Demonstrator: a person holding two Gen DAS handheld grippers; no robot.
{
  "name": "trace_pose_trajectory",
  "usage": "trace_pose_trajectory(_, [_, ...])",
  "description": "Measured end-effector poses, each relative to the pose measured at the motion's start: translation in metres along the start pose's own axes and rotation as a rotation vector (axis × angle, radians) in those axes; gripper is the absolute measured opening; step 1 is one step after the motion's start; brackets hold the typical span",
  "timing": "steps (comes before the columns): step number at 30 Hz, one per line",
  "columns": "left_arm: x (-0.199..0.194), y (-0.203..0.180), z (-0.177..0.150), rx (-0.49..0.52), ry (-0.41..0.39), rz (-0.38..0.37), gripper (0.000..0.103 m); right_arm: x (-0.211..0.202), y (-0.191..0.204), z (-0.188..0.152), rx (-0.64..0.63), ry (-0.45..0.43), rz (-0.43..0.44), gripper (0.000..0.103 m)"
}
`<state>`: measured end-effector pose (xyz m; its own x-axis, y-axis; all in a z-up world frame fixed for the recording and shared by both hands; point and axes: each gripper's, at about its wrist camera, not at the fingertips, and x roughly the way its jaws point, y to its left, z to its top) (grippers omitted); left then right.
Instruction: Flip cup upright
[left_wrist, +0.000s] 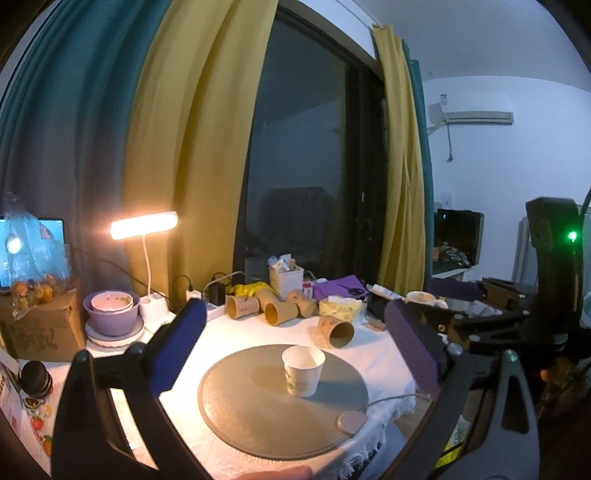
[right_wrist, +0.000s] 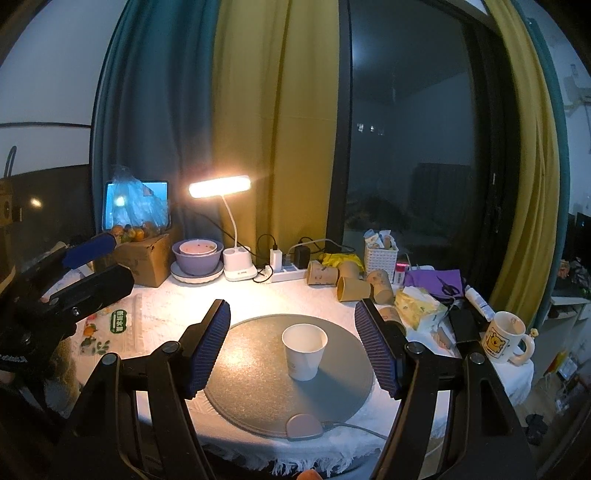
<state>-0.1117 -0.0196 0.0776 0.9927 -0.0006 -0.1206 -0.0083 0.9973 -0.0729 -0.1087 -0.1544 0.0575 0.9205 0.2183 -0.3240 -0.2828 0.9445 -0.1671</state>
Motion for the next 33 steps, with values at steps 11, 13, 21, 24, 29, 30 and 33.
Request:
trace_pose_trajectory(11, [0.0001, -0.0015, -0.0021, -0.001, 0.012, 0.005, 0.098, 0.0013, -0.001, -0.0022, 0.0, 0.012, 0.008, 0.073])
trace_pose_trajectory(13, [0.0005, -0.0018, -0.0022, -0.002, 0.012, 0.005, 0.098, 0.0017, -0.0009, -0.0023, 0.0, 0.013, 0.009, 0.073])
trace_pose_trajectory(21, [0.0017, -0.0006, -0.0043, -0.01, 0.021, 0.005, 0.098, 0.0009, -0.0005, -0.0043, -0.006, 0.021, 0.023, 0.073])
trace_pose_trajectory(24, [0.0022, 0.0012, -0.0047, -0.01, 0.021, 0.005, 0.098, 0.0022, 0.0001, -0.0042, -0.009, 0.024, 0.027, 0.073])
trace_pose_trajectory(29, [0.0024, 0.0014, -0.0043, -0.009, 0.021, 0.005, 0.098, 0.0036, -0.0005, -0.0048, -0.011, 0.029, 0.03, 0.073])
trace_pose_trajectory(30, [0.0026, 0.0014, -0.0042, -0.009, 0.021, 0.004, 0.098, 0.0036, -0.0004, -0.0049, -0.012, 0.029, 0.03, 0.073])
trace_pose_trajectory(33, [0.0027, 0.0016, -0.0041, -0.009, 0.023, 0.004, 0.098, 0.0039, -0.0001, -0.005, -0.009, 0.028, 0.028, 0.073])
